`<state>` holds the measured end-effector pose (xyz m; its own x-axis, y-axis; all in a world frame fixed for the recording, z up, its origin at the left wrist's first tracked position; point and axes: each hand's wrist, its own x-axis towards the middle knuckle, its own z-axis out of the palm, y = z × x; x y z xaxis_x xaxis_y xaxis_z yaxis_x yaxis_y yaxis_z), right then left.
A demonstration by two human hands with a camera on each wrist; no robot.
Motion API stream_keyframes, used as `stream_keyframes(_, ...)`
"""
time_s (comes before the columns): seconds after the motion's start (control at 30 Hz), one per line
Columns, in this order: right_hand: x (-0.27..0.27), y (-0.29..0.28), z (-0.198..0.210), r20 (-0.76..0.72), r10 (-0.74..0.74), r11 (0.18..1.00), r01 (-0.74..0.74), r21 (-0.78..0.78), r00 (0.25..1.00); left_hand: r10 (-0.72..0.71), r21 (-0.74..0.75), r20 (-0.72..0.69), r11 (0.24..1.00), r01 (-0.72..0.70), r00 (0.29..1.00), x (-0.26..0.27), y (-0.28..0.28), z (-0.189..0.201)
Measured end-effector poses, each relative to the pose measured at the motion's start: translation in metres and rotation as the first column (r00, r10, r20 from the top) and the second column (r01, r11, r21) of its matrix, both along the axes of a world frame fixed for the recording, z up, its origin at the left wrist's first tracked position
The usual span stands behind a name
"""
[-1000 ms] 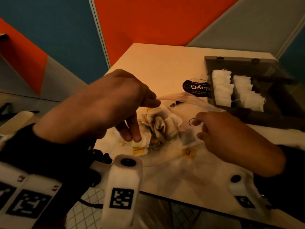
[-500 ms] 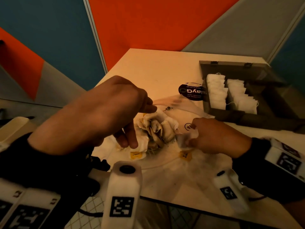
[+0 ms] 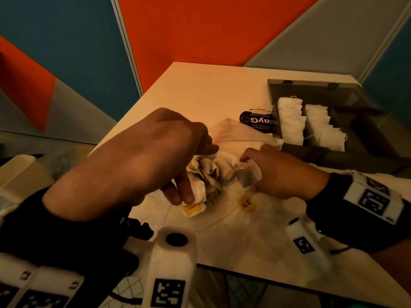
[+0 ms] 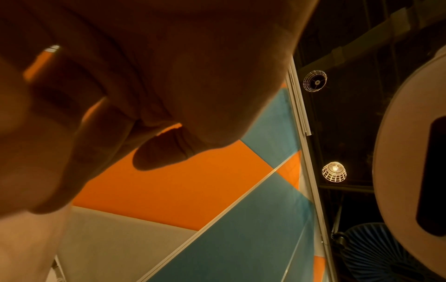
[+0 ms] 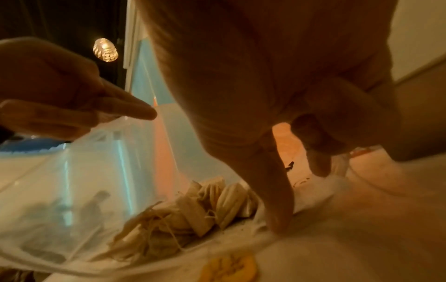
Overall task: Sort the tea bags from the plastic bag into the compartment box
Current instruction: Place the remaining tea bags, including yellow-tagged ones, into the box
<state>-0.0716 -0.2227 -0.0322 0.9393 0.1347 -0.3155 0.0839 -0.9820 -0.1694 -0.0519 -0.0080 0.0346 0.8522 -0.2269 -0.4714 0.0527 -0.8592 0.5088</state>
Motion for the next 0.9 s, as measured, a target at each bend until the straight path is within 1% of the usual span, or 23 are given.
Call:
stream_keyframes(0.07, 0.008, 0.0, 0.003, -0.014, 0.073, 0.997, -0.074, -0.038, 0.997, -0.005, -0.019, 0.022, 1.0, 0.006, 1.0, -0.004, 0.001, 0.011)
stream_keyframes(0.1, 0.012, 0.0, 0.006, -0.04, 0.112, 0.992, -0.114, -0.057, 0.993, 0.0, -0.05, 0.004, 0.999, 0.001, 1.0, -0.001, 0.004, 0.007)
stream_keyframes(0.13, 0.017, -0.001, 0.008, -0.07, 0.141, 0.987, -0.146, -0.073, 0.988, 0.01, -0.127, -0.028, 0.992, -0.013, 1.0, -0.009, -0.004, 0.008)
stream_keyframes(0.17, 0.02, 0.0, 0.011, -0.095, 0.16, 0.982, -0.168, -0.087, 0.983, 0.081, -0.151, -0.054, 0.985, -0.088, 0.995, -0.006, -0.009, 0.005)
stream_keyframes(0.2, 0.024, 0.0, 0.012, -0.109, 0.172, 0.978, -0.183, -0.104, 0.979, 0.123, -0.179, -0.049, 0.975, -0.13, 0.991, -0.007, -0.009, 0.007)
stream_keyframes(0.23, 0.027, 0.0, 0.012, -0.111, 0.185, 0.973, -0.198, -0.117, 0.976, 0.113, -0.208, -0.08, 0.97, -0.127, 0.99, -0.004, -0.006, 0.005)
stream_keyframes(0.27, 0.03, 0.0, 0.012, -0.116, 0.191, 0.97, -0.206, -0.128, 0.975, 0.14, -0.221, -0.084, 0.963, -0.156, 0.987, -0.009, -0.011, 0.012)
stream_keyframes(0.3, 0.031, 0.001, 0.012, -0.128, 0.186, 0.971, -0.203, -0.13, 0.974, 0.132, -0.204, -0.045, 0.969, -0.138, 0.99, -0.006, -0.006, 0.01)
stream_keyframes(0.33, 0.032, 0.003, 0.012, -0.145, 0.175, 0.972, -0.194, -0.129, 0.974, 0.108, -0.223, -0.036, 0.968, -0.113, 0.993, -0.013, -0.006, 0.012)
stream_keyframes(0.37, 0.032, 0.003, 0.013, -0.153, 0.167, 0.974, -0.187, -0.129, 0.974, 0.116, -0.258, -0.017, 0.959, -0.116, 0.993, -0.014, -0.002, 0.005)
stream_keyframes(0.4, 0.031, 0.004, 0.013, -0.151, 0.164, 0.973, -0.185, -0.137, 0.975, 0.134, -0.306, -0.009, 0.943, -0.13, 0.991, -0.02, 0.002, 0.003)
stream_keyframes(0.43, 0.03, 0.004, 0.014, -0.137, 0.168, 0.97, -0.189, -0.153, 0.976, 0.156, -0.385, 0.007, 0.912, -0.141, 0.988, -0.022, 0.006, -0.001)
stream_keyframes(0.47, 0.028, 0.003, 0.015, -0.113, 0.172, 0.967, -0.189, -0.169, 0.979, 0.202, -0.443, 0.027, 0.88, -0.17, 0.979, -0.024, 0.007, 0.0)
stream_keyframes(0.5, 0.024, 0.003, 0.017, -0.081, 0.17, 0.969, -0.182, -0.17, 0.982, 0.219, -0.485, 0.036, 0.857, -0.174, 0.975, -0.028, 0.005, 0.002)
stream_keyframes(0.53, 0.02, 0.002, 0.022, -0.047, 0.161, 0.975, -0.166, -0.15, 0.986, 0.214, -0.524, 0.047, 0.837, -0.158, 0.976, -0.04, 0.002, 0.009)
stream_keyframes(0.6, 0.008, 0.002, 0.034, 0.016, 0.136, 0.99, -0.135, -0.038, 0.991, 0.174, -0.576, -0.037, 0.801, -0.163, 0.984, -0.056, -0.008, 0.019)
stream_keyframes(0.67, -0.004, 0.006, 0.048, 0.028, 0.122, 0.984, -0.125, 0.13, 0.992, 0.094, -0.61, 0.01, 0.789, -0.069, 0.995, -0.073, -0.008, 0.017)
stream_keyframes(0.7, -0.009, 0.01, 0.055, 0.021, 0.131, 0.971, -0.133, 0.201, 0.991, 0.076, -0.602, 0.017, 0.797, -0.05, 0.997, -0.072, -0.011, 0.012)
stream_keyframes(0.73, -0.014, 0.014, 0.06, 0.011, 0.147, 0.955, -0.144, 0.26, 0.989, 0.072, -0.571, 0.024, 0.82, -0.046, 0.997, -0.075, -0.014, 0.012)
stream_keyframes(0.8, -0.02, 0.02, 0.068, -0.021, 0.184, 0.921, -0.165, 0.352, 0.983, 0.063, -0.446, 0.07, 0.895, -0.026, 0.996, -0.076, -0.022, 0.006)
stream_keyframes(0.83, -0.021, 0.022, 0.071, -0.039, 0.204, 0.908, -0.174, 0.381, 0.978, 0.033, -0.392, 0.088, 0.92, 0.005, 0.996, -0.079, -0.027, 0.002)
stream_keyframes(0.87, -0.022, 0.023, 0.072, -0.06, 0.224, 0.899, -0.182, 0.399, 0.973, 0.022, -0.364, 0.097, 0.931, 0.015, 0.995, -0.082, -0.03, -0.001)
stream_keyframes(0.9, -0.022, 0.023, 0.072, -0.084, 0.238, 0.893, -0.184, 0.411, 0.968, 0.028, -0.375, 0.096, 0.927, 0.01, 0.995, -0.082, -0.032, -0.005)
